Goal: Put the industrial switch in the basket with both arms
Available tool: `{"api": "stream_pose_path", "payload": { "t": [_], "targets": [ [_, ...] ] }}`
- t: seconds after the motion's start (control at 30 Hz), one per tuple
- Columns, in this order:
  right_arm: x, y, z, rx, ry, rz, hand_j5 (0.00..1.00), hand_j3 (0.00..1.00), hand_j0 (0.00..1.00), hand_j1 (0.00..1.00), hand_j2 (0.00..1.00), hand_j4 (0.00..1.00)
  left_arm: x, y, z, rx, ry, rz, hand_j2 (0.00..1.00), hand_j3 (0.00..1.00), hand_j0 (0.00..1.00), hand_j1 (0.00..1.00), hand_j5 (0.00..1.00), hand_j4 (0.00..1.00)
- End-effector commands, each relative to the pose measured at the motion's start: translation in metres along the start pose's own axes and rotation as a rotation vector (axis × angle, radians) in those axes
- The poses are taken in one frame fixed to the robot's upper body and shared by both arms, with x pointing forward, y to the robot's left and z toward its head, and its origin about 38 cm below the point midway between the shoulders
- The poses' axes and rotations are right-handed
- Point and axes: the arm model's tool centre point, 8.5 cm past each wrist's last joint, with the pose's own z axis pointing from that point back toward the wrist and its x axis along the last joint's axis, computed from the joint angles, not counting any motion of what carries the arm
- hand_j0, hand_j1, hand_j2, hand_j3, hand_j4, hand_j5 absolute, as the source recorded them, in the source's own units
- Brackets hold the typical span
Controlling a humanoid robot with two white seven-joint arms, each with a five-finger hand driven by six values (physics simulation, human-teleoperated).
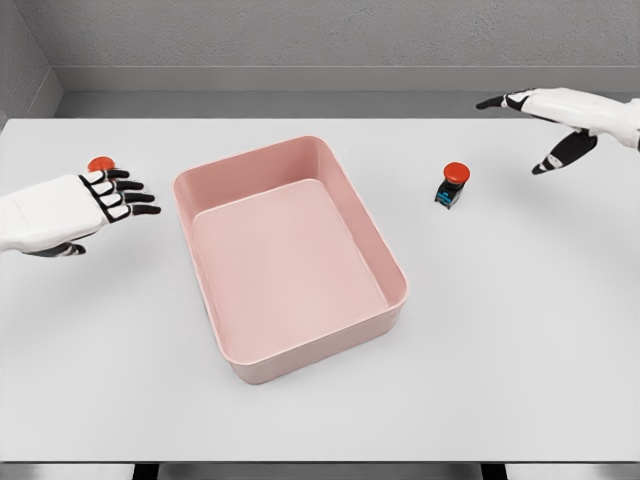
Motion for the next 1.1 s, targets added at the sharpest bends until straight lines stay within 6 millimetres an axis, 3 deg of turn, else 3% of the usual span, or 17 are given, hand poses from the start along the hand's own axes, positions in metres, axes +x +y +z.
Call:
{"api": "stream_pose_path", "payload": {
  "t": [0.0,0.13,0.23,0.37,0.4,0.47,0.6,0.73,0.8,0.93,1.07],
  "targets": [
    [-0.003,0.004,0.005,0.026,0.013,0.006,1.0,1.0,1.0,1.0,1.0,1.0,0.011,-0.004,0.006,-0.035,-0.039,0.017,1.0,1.0,1.0,1.0,1.0,1.0],
    [-0.004,0.002,0.014,0.056,0.025,0.044,1.0,1.0,1.0,1.0,1.0,1.0,0.016,-0.007,0.004,-0.039,-0.055,0.028,1.0,1.0,1.0,1.0,1.0,1.0],
    [0.011,0.005,0.005,0.116,-0.01,0.101,1.0,1.0,1.0,1.0,1.0,1.0,0.013,-0.002,0.004,-0.031,-0.05,0.017,1.0,1.0,1.0,1.0,1.0,1.0],
    [0.006,-0.001,0.01,0.07,0.006,0.105,1.0,1.0,1.0,1.0,1.0,1.0,0.01,-0.002,0.003,-0.028,-0.042,0.011,1.0,1.0,1.0,1.0,1.0,1.0],
    [0.008,-0.005,0.01,0.062,0.003,0.112,1.0,1.0,1.0,1.0,1.0,1.0,-0.002,0.005,0.003,-0.009,-0.012,0.003,1.0,1.0,1.0,1.0,1.0,1.0],
    [0.011,-0.003,0.005,0.08,-0.006,0.119,1.0,1.0,1.0,1.0,1.0,1.0,-0.018,0.002,-0.01,0.041,0.036,0.047,1.0,1.0,1.0,1.0,1.0,1.0],
    [0.025,0.005,-0.014,0.122,-0.049,0.135,1.0,1.0,1.0,1.0,1.0,1.0,-0.031,-0.007,-0.028,0.088,0.073,0.12,1.0,1.0,1.0,1.0,1.0,1.0],
    [0.046,0.007,-0.027,0.107,-0.112,0.172,1.0,1.0,1.0,1.0,1.0,1.0,-0.061,-0.029,-0.053,0.072,0.17,0.155,1.0,1.0,1.0,1.0,1.0,1.0],
    [0.051,0.004,-0.031,0.099,-0.126,0.178,1.0,1.0,1.0,1.0,1.0,1.0,-0.075,-0.037,-0.049,0.054,0.219,0.174,1.0,1.0,1.0,1.0,1.0,1.0],
    [0.059,0.014,-0.042,0.13,-0.151,0.18,1.0,1.0,1.0,1.0,1.0,1.0,-0.091,-0.05,-0.06,0.024,0.275,0.197,1.0,1.0,1.0,1.0,1.0,1.0],
    [0.065,0.018,-0.051,0.149,-0.167,0.184,1.0,1.0,1.0,1.0,1.0,1.0,-0.098,-0.058,-0.068,0.014,0.302,0.228,1.0,1.0,1.0,1.0,1.0,1.0]
  ]
}}
